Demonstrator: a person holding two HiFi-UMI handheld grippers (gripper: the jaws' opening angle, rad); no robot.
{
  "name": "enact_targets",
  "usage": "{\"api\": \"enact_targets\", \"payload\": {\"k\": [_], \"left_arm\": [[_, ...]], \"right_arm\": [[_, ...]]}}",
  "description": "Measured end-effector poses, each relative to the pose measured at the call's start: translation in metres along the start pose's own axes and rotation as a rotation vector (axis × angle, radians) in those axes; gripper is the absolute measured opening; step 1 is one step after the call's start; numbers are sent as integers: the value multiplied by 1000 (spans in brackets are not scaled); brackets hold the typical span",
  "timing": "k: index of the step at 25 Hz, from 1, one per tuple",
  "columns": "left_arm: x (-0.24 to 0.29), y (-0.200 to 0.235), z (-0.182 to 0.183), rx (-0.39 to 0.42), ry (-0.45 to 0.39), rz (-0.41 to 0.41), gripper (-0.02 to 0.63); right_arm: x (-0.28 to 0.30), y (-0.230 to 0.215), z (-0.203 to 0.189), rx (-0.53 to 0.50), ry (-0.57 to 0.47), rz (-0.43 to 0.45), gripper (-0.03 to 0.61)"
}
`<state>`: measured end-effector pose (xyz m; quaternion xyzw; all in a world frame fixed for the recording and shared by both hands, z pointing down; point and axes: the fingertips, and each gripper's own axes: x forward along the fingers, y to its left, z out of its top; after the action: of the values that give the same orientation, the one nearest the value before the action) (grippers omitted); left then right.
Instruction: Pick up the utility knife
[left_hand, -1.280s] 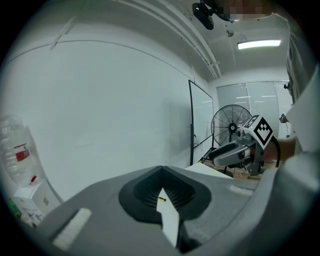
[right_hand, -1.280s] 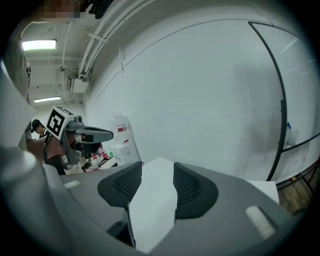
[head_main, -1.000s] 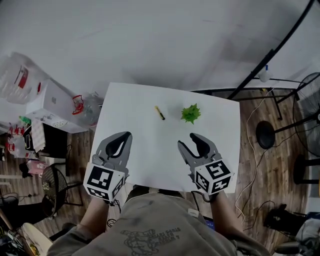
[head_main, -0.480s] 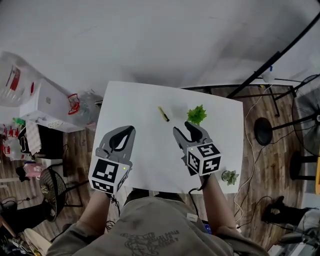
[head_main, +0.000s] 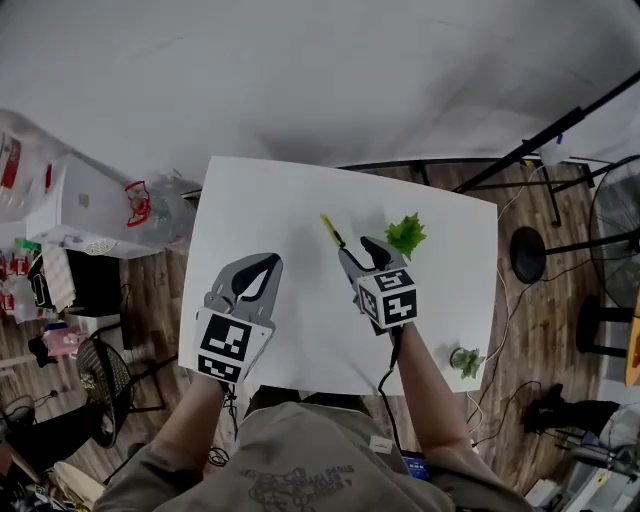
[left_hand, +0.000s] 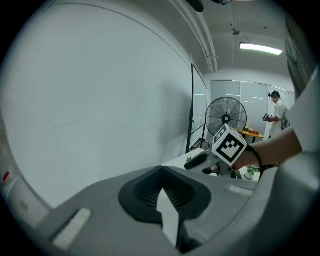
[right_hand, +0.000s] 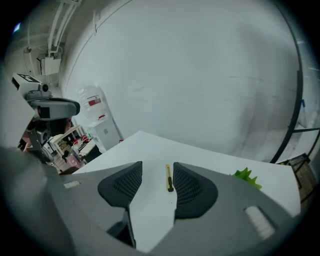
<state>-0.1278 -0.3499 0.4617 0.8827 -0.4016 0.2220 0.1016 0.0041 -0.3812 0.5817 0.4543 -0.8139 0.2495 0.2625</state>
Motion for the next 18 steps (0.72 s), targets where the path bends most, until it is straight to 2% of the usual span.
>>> {"api": "enact_targets", "payload": {"k": [13, 18], "left_arm": [[42, 23, -66, -11, 138, -36, 0], [50, 33, -91, -64, 162, -36, 0]], "right_arm": [[87, -21, -50, -8, 178, -24, 198], [107, -27, -65, -22, 233, -34, 191]]}}
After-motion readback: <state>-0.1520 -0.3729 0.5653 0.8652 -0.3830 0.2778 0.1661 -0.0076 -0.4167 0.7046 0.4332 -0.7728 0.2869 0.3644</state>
